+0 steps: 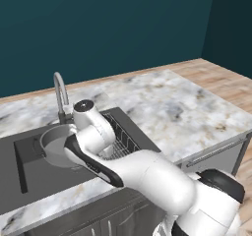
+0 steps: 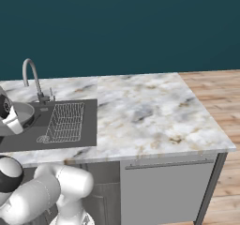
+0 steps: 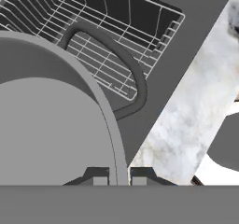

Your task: Move the pot and pan from the stove into the sink.

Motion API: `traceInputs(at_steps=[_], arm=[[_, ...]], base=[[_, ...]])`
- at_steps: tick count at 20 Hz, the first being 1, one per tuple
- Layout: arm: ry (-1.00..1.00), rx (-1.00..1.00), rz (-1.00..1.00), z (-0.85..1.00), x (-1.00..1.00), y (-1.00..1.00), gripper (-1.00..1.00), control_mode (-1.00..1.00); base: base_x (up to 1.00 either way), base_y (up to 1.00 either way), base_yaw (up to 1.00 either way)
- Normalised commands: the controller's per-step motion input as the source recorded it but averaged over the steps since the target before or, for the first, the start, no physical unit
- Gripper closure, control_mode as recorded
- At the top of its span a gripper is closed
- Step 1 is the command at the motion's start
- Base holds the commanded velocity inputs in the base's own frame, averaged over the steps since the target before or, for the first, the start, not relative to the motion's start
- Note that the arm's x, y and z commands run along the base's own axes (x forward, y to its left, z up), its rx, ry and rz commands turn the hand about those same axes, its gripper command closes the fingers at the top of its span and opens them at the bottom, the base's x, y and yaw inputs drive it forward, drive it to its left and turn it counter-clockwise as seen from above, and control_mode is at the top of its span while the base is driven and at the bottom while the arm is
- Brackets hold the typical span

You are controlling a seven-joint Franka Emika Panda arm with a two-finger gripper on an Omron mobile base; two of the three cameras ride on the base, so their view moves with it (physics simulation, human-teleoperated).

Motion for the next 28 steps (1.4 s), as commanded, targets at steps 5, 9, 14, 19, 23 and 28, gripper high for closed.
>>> traceInputs(at_steps=[5, 9, 14, 19, 23, 28], arm=[[-0.01, -0.03, -0.02, -0.22, 0.36, 0.21, 1.00, -1.00], [-0.01, -0.03, -0.02, -0.22, 0.32, 0.18, 1.00, -1.00], [-0.01, -0.02, -0.02, -0.19, 0.24, 0.12, 1.00, -1.00], [-0.03, -0.02, -0.02, -0.18, 0.13, 0.07, 1.00, -1.00], [-0.03, -0.02, -0.02, -0.19, 0.05, 0.02, 1.00, -1.00], [-0.03, -0.02, -0.02, -0.22, 0.04, 0.06, 1.00, -1.00]], base=[[0.00, 0.00, 0.00], [0.00, 0.00, 0.00], [0.00, 0.00, 0.00], [0.00, 0.00, 0.00], [0.00, 0.00, 0.00], [0.00, 0.00, 0.00]])
